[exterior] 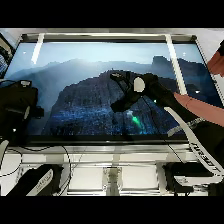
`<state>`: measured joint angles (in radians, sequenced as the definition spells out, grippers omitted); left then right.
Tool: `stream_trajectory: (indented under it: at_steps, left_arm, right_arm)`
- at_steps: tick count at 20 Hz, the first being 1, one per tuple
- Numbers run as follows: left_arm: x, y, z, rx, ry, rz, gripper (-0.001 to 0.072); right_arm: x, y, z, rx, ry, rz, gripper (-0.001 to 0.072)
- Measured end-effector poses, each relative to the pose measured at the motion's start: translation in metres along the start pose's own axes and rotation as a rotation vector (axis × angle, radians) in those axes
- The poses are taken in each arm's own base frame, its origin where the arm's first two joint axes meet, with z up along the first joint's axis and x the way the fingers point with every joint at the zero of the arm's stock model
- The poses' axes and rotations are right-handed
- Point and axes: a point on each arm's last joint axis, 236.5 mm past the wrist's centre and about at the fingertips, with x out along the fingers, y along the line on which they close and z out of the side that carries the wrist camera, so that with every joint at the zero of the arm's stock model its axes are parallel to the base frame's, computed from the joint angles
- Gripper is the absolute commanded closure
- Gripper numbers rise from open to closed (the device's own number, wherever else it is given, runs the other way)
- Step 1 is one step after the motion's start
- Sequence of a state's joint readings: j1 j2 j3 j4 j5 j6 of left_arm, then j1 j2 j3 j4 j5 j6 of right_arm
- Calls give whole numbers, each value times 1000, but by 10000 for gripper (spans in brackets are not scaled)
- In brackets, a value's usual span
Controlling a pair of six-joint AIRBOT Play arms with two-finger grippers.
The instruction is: Fold the clothes and pants, and hang the long-sleeved shirts on hangers.
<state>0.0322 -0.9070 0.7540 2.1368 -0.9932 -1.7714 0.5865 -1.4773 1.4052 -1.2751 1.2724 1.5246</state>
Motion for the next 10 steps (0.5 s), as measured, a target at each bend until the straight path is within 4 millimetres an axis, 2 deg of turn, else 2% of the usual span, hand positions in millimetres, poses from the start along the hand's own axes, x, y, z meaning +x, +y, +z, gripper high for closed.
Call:
stream_trajectory:
  at_steps: [2,4,5,8,9,10]
  left_arm:
    - [8,32,4,-61,-16,55,138]
    - [24,76,-9,-206,25,98,137]
    - [33,97,-19,-283,52,108,102]
    - [56,168,-68,-572,132,156,71]
    - [62,190,-89,-658,160,178,29]
    - [66,208,-111,-738,188,199,30]
  right_arm:
    - [0,1,0,8,-1,6,678]
    - [0,3,0,13,-2,15,678]
    - [0,4,0,15,-2,17,678]
    - [0,7,1,19,-2,29,679]
    - [0,7,0,20,-1,31,678]
    - [0,8,0,20,0,34,678]
